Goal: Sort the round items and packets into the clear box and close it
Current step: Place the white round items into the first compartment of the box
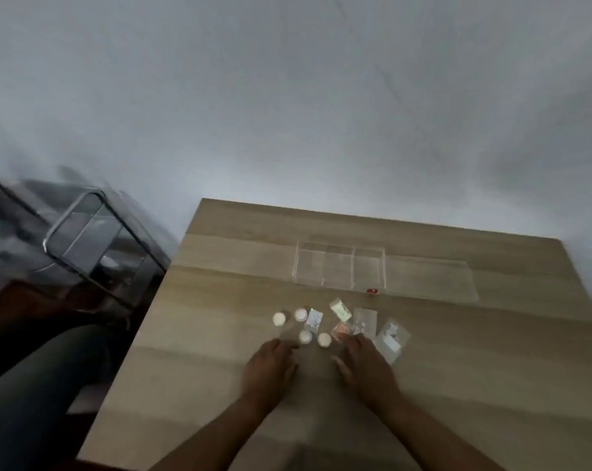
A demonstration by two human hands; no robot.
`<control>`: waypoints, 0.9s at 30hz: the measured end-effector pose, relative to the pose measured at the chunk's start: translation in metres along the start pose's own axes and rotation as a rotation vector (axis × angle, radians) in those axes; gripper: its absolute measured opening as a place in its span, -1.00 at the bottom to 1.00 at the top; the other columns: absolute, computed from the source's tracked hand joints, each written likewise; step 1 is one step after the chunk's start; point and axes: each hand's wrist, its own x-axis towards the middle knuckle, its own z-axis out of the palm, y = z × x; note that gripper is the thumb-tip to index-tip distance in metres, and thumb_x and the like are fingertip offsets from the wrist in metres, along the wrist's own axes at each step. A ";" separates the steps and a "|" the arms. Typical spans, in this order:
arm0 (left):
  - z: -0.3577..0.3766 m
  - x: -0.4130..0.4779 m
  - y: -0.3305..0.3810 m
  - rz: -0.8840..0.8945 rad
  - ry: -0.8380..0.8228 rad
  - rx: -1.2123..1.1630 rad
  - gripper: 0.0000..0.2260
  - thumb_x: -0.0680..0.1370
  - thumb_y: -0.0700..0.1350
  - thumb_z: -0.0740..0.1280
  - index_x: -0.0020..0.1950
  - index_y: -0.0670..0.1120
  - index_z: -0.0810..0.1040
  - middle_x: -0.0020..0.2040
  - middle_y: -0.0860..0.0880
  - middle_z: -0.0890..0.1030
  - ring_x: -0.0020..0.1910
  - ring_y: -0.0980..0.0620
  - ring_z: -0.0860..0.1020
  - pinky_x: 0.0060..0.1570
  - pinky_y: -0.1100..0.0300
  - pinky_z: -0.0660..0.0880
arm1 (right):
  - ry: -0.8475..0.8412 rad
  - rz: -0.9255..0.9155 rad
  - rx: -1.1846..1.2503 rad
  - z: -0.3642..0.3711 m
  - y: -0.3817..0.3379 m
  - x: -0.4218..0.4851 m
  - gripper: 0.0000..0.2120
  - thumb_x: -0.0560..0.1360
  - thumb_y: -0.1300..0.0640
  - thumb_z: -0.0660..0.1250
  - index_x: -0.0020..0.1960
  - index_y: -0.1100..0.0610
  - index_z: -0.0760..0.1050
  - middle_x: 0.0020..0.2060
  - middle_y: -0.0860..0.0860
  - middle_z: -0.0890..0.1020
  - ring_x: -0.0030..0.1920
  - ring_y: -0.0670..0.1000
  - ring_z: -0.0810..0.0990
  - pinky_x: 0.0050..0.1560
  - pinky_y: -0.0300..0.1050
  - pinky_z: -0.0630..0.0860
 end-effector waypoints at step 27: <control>0.003 0.045 -0.001 -0.134 0.030 -0.285 -0.74 0.43 0.09 0.40 0.08 0.08 0.56 -0.01 0.06 0.64 -0.02 0.03 0.62 -0.06 0.10 0.54 | 0.107 0.075 0.256 0.004 -0.012 0.030 -0.78 0.50 0.01 0.34 0.12 0.01 0.49 0.00 -0.01 0.58 -0.01 0.00 0.58 -0.04 -0.11 0.51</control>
